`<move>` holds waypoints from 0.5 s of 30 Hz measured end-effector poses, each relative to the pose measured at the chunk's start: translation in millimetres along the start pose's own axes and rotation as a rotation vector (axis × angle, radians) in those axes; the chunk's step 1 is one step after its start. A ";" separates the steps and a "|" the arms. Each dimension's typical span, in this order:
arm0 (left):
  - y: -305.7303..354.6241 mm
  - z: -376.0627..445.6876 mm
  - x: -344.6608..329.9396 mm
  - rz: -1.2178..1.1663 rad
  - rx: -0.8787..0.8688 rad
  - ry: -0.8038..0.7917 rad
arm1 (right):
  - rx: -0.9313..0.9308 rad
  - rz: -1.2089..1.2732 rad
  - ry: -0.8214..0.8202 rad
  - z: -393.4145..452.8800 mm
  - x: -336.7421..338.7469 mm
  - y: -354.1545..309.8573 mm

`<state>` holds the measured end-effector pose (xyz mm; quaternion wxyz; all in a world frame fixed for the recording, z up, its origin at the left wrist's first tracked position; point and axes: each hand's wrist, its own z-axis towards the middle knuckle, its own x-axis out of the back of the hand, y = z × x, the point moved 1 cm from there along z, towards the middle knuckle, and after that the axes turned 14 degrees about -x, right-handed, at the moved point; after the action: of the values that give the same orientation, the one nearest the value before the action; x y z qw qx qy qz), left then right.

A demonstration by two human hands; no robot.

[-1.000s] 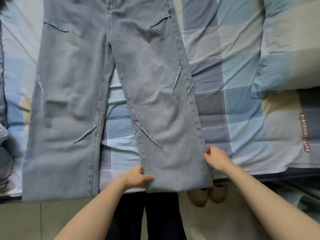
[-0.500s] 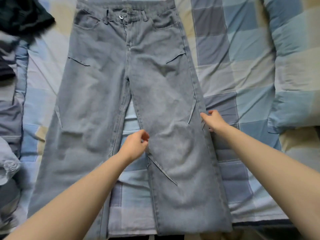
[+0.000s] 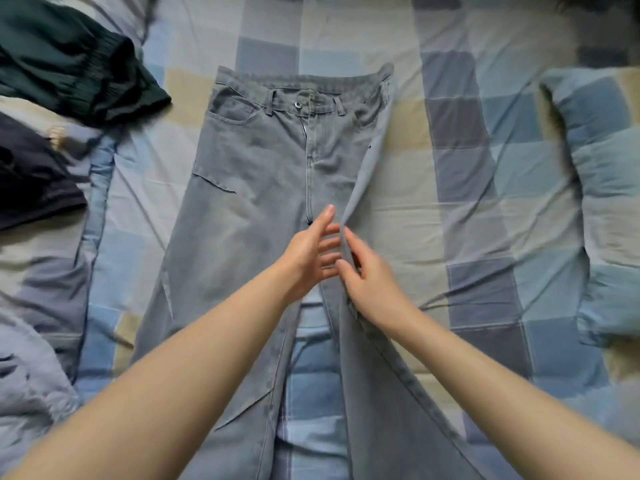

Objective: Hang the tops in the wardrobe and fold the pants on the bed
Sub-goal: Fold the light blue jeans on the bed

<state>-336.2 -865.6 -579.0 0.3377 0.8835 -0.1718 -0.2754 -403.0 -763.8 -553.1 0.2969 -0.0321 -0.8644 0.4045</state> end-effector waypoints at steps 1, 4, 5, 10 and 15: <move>11.4 0.2 10.7 0.044 -0.022 0.032 | 0.016 -0.010 -0.015 -0.1 -16.8 -13.7; 45.4 1.8 56.7 0.274 -0.153 0.123 | 0.056 -0.011 -0.050 4.0 -66.7 -56.6; 55.6 1.9 76.5 0.343 -0.187 0.164 | 0.056 -0.025 -0.074 6.1 -83.9 -69.9; 60.0 -5.5 162.4 0.500 -0.147 0.309 | -0.015 -0.343 -0.332 24.0 -144.6 -94.6; 32.0 -4.3 217.8 0.458 -0.084 0.343 | -0.046 -0.574 -0.187 95.5 -160.5 -111.2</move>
<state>-165.4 -992.9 -634.9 0.4515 0.8406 -0.2957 -0.0454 -302.1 -950.8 -598.9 0.3176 0.2442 -0.8706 0.2855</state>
